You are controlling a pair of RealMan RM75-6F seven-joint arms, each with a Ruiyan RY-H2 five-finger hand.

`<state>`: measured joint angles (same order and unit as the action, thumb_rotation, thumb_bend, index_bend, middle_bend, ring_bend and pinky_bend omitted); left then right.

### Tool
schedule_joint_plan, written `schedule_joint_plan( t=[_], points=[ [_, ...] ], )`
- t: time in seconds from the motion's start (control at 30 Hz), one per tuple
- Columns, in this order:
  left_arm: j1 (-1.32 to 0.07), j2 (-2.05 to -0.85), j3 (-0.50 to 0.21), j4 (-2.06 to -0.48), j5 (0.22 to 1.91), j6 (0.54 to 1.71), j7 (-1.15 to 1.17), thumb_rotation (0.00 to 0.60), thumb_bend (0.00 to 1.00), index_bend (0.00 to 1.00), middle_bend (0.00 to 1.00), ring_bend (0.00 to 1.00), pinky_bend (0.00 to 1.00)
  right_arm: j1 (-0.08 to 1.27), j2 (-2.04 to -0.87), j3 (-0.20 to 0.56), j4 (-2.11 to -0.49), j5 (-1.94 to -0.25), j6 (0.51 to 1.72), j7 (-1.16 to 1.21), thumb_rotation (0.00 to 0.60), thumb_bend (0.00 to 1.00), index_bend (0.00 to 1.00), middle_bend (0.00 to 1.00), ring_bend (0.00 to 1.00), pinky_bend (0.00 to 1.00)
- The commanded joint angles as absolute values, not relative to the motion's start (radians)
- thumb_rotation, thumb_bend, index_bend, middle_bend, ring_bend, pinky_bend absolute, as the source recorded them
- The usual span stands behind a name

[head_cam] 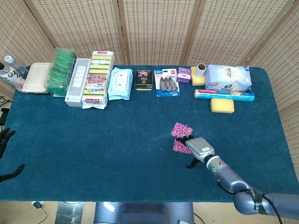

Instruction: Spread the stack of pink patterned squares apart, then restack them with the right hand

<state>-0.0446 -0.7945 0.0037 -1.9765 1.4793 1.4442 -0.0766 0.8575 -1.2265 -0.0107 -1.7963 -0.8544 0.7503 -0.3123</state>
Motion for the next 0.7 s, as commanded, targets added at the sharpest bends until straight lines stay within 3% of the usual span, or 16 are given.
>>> schedule_joint_plan(
  t=[0.03,0.3,0.7],
  points=[
    [-0.044,-0.795,0.004,-1.976,1.479,1.445,-0.077,0.600,0.23,0.00,0.00,0.00,0.06,0.867,-1.259,-0.009,-1.750,-0.833,0.717,-0.292,0.557,0.02,0.11,0.13,0.08,0.26],
    [-0.044,-0.796,0.005,-1.977,1.481,1.445,-0.075,0.600,0.23,0.00,0.00,0.00,0.06,0.871,-1.280,-0.027,-1.725,-0.821,0.696,-0.292,0.555,0.02,0.12,0.13,0.09,0.26],
    [-0.041,-0.797,0.007,-1.979,1.483,1.447,-0.073,0.600,0.23,0.00,0.00,0.00,0.06,0.855,-1.263,-0.097,-1.813,-0.851,0.745,-0.372,0.555,0.02,0.13,0.14,0.09,0.28]
  ],
)
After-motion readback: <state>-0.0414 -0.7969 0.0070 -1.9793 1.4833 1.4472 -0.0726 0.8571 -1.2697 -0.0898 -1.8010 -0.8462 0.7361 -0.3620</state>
